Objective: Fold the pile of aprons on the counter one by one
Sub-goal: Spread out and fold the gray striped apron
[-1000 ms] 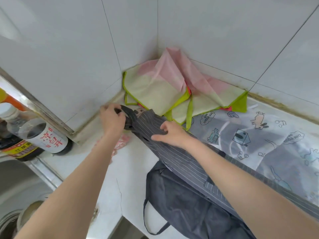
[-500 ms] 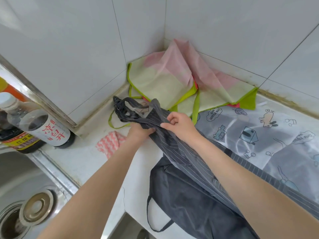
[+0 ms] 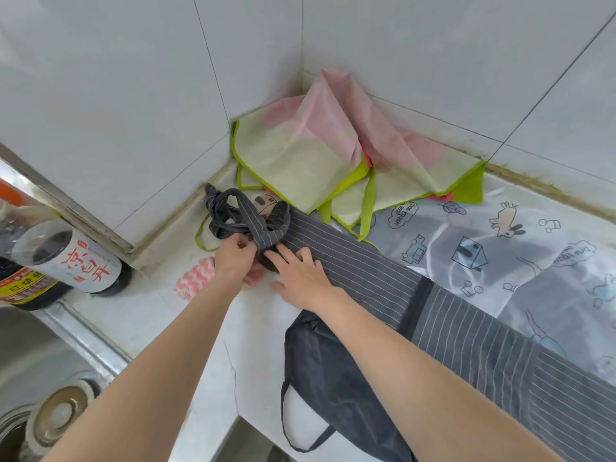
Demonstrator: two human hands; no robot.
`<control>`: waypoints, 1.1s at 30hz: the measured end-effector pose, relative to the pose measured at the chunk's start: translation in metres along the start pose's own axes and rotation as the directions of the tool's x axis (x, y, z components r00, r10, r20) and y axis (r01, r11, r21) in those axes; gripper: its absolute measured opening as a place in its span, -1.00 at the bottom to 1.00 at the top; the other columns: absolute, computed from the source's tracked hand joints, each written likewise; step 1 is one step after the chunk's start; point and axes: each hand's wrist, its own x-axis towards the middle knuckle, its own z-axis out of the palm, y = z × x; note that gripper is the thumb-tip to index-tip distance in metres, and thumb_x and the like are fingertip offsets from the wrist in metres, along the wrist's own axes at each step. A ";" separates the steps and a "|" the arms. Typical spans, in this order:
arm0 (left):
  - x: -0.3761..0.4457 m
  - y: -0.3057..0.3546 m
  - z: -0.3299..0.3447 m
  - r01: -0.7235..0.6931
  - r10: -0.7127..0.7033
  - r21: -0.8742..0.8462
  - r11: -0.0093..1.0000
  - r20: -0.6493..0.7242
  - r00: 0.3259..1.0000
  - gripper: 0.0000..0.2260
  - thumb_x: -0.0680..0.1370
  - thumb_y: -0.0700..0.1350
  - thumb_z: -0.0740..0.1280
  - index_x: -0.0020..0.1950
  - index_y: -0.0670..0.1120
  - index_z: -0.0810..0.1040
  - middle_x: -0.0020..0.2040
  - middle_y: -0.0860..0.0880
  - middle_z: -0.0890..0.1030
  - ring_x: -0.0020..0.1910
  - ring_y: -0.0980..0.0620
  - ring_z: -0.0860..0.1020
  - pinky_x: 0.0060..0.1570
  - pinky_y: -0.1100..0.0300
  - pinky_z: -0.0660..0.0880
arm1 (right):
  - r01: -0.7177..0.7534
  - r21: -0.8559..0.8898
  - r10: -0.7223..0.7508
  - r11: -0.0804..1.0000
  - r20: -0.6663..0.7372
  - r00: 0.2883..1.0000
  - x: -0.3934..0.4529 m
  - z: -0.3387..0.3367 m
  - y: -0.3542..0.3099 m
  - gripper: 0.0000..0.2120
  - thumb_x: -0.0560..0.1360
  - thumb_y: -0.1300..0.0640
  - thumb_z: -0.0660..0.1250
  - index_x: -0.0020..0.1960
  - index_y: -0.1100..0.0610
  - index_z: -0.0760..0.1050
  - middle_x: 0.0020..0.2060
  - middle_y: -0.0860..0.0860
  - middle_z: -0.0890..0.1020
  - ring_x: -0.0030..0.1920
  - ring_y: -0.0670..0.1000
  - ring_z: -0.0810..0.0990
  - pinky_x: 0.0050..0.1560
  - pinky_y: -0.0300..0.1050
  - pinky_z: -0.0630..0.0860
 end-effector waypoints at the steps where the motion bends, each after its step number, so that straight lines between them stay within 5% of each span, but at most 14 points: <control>1: -0.002 0.003 -0.001 0.028 -0.029 -0.071 0.997 -0.008 1.000 -0.92 0.58 -0.17 0.18 -0.06 -0.15 0.43 -0.20 -0.15 0.56 -0.28 -0.13 0.55 -0.21 0.00 0.56 | -0.017 0.036 0.016 0.999 0.015 1.000 0.003 -0.003 0.000 -0.46 0.61 -0.01 0.11 0.52 -0.07 0.00 0.53 -0.08 -0.03 0.39 0.19 0.09 0.34 0.16 0.18; 3: -0.009 0.010 -0.002 0.022 -0.038 -0.151 0.988 -0.102 0.994 -0.91 0.60 -0.15 0.13 0.00 -0.16 0.37 -0.15 -0.12 0.50 -0.24 -0.10 0.51 -0.29 0.08 0.43 | -0.051 0.154 0.047 0.987 0.030 0.998 0.007 -0.011 0.000 -0.47 0.63 0.02 0.06 0.53 -0.11 -0.06 0.53 -0.10 -0.09 0.42 0.20 0.06 0.37 0.20 0.14; 5: -0.015 0.014 -0.001 -0.203 0.202 0.015 0.979 -0.209 0.957 -0.88 0.58 -0.15 0.19 0.04 -0.19 0.36 -0.01 -0.14 0.44 -0.07 -0.10 0.45 -0.14 0.15 0.32 | -0.059 0.265 0.063 0.962 -0.005 0.998 0.010 -0.020 0.000 -0.48 0.63 0.09 0.03 0.54 -0.11 -0.05 0.54 -0.10 -0.12 0.43 0.22 0.05 0.40 0.22 0.14; 8: -0.012 0.016 0.003 -0.564 0.602 0.374 0.737 0.017 0.798 -0.67 0.53 -0.15 0.31 0.27 -0.19 0.39 0.23 -0.15 0.41 0.14 -0.16 0.38 0.13 0.09 0.31 | -0.007 0.227 0.021 0.974 -0.057 0.998 0.011 -0.032 0.006 -0.51 0.59 0.26 0.05 0.50 0.05 0.15 0.54 -0.09 -0.10 0.43 0.19 0.06 0.40 0.20 0.16; 10: -0.001 0.022 0.002 -0.578 0.585 0.478 0.661 0.154 0.796 -0.57 0.56 -0.14 0.28 0.42 -0.09 0.30 0.35 -0.11 0.39 0.26 -0.18 0.33 0.22 0.04 0.29 | -0.003 0.109 0.006 0.994 -0.032 0.999 0.014 -0.040 0.014 -0.51 0.58 0.25 0.08 0.49 0.04 0.19 0.54 -0.10 -0.12 0.47 0.18 0.00 0.43 0.23 0.09; 15: 0.027 0.023 -0.001 -0.519 0.445 0.714 0.470 0.316 0.838 -0.57 0.59 -0.16 0.25 0.45 -0.09 0.28 0.29 -0.14 0.45 0.25 -0.16 0.41 0.18 0.04 0.38 | -0.165 -0.205 0.194 0.965 0.132 0.972 0.038 -0.050 0.027 -0.27 0.52 -0.27 0.15 0.52 -0.19 -0.21 0.51 -0.02 -0.29 0.47 0.36 -0.21 0.37 0.43 -0.18; 20: 0.049 0.017 0.001 -0.432 0.429 0.584 0.687 0.154 0.890 -0.82 0.60 -0.14 0.23 0.16 -0.15 0.51 0.06 -0.17 0.57 0.02 -0.16 0.53 -0.07 0.06 0.41 | -0.183 -0.247 0.215 0.952 0.107 0.971 0.052 -0.028 0.044 -0.11 0.41 -0.49 0.00 0.49 -0.14 -0.40 0.46 0.02 -0.43 0.44 0.34 -0.38 0.36 0.43 -0.29; 23: 0.054 0.018 0.000 -0.413 0.495 0.642 0.646 0.059 0.867 -0.83 0.62 -0.18 0.15 0.12 -0.21 0.47 0.06 -0.22 0.53 -0.07 -0.19 0.51 -0.17 0.01 0.40 | -0.173 -0.204 0.182 0.964 0.026 0.983 0.052 -0.018 0.055 -0.16 0.41 -0.50 -0.07 0.49 -0.17 -0.38 0.46 -0.01 -0.43 0.44 0.29 -0.41 0.37 0.37 -0.35; 25: 0.046 0.013 0.003 -0.523 0.671 0.684 0.509 0.066 0.739 -0.81 0.60 -0.20 0.17 0.16 -0.23 0.47 0.11 -0.22 0.48 -0.05 -0.21 0.52 -0.22 -0.02 0.47 | -0.176 -0.198 0.183 0.964 0.019 0.983 0.054 -0.017 0.054 -0.18 0.42 -0.49 -0.08 0.49 -0.17 -0.37 0.47 -0.02 -0.41 0.44 0.28 -0.41 0.37 0.35 -0.36; 28: 0.029 -0.010 0.012 -0.813 0.840 0.568 0.126 0.375 0.393 -0.76 0.49 -0.19 0.24 0.08 -0.22 0.59 -0.03 -0.19 0.60 -0.15 -0.15 0.61 -0.31 0.13 0.55 | -0.170 -0.167 0.181 0.971 0.055 0.982 0.053 -0.026 0.054 -0.20 0.46 -0.44 -0.04 0.51 -0.15 -0.32 0.49 -0.02 -0.37 0.47 0.24 -0.37 0.39 0.32 -0.33; 29: 0.027 -0.017 0.013 -0.832 0.808 0.554 0.042 0.470 0.354 -0.70 0.48 -0.14 0.19 0.10 -0.24 0.59 -0.01 -0.21 0.62 -0.13 -0.15 0.64 -0.26 0.13 0.58 | -0.162 -0.129 0.171 0.978 0.058 0.984 0.048 -0.032 0.055 -0.22 0.49 -0.40 -0.01 0.52 -0.13 -0.29 0.51 -0.02 -0.32 0.49 0.22 -0.33 0.41 0.30 -0.29; 31: 0.029 -0.021 0.015 -0.788 0.642 0.616 0.008 0.601 0.476 -0.57 0.56 -0.11 0.10 0.34 -0.34 0.40 0.30 -0.30 0.47 0.20 -0.19 0.54 0.12 0.08 0.51 | -0.133 -0.065 0.133 0.989 -0.002 0.991 0.032 -0.042 0.061 -0.29 0.55 -0.29 0.03 0.54 -0.08 -0.22 0.53 0.02 -0.22 0.52 0.14 -0.24 0.45 0.25 -0.22; 33: 0.022 -0.011 0.016 -0.685 0.439 0.727 0.042 0.603 0.666 -0.54 0.65 -0.16 0.00 0.52 -0.25 0.01 0.54 -0.20 0.05 0.50 -0.11 0.15 0.42 0.10 0.15 | -0.129 -0.043 0.124 0.991 -0.114 0.986 -0.002 -0.048 0.074 -0.36 0.59 -0.22 0.03 0.55 -0.05 -0.13 0.54 0.03 -0.14 0.53 0.10 -0.18 0.46 0.20 -0.18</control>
